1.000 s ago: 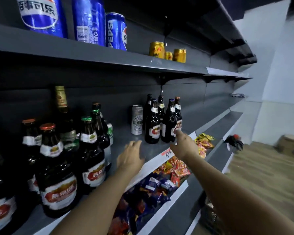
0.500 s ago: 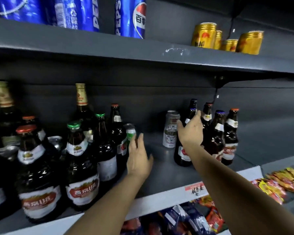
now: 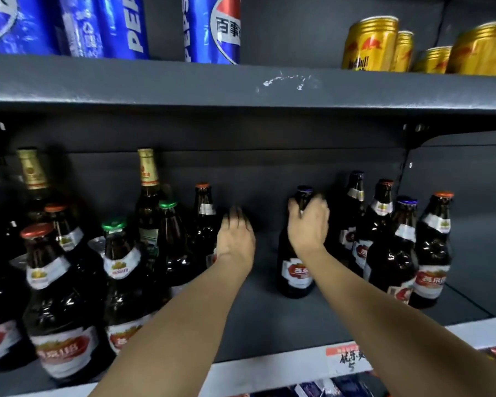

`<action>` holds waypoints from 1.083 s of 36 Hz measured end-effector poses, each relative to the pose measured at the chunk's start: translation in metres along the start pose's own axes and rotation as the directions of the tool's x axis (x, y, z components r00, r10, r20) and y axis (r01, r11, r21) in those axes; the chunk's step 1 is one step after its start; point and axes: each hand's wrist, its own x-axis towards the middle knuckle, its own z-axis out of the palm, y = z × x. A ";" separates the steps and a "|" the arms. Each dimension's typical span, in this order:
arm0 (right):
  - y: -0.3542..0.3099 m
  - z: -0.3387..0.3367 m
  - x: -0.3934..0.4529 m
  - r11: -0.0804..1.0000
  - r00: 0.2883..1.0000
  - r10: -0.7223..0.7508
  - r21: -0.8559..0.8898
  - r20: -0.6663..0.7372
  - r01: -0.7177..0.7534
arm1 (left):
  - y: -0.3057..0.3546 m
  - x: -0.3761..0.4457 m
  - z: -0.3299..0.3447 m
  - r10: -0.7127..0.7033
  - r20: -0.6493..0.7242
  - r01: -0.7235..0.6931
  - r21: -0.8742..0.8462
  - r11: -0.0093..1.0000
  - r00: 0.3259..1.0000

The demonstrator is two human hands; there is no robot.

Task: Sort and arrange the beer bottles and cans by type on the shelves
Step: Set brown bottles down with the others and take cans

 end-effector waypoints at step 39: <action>0.044 0.006 0.073 0.806 0.918 0.066 -0.564 0.391 0.182 | 0.012 0.000 -0.038 -0.034 0.192 0.037 -0.015 0.999 0.981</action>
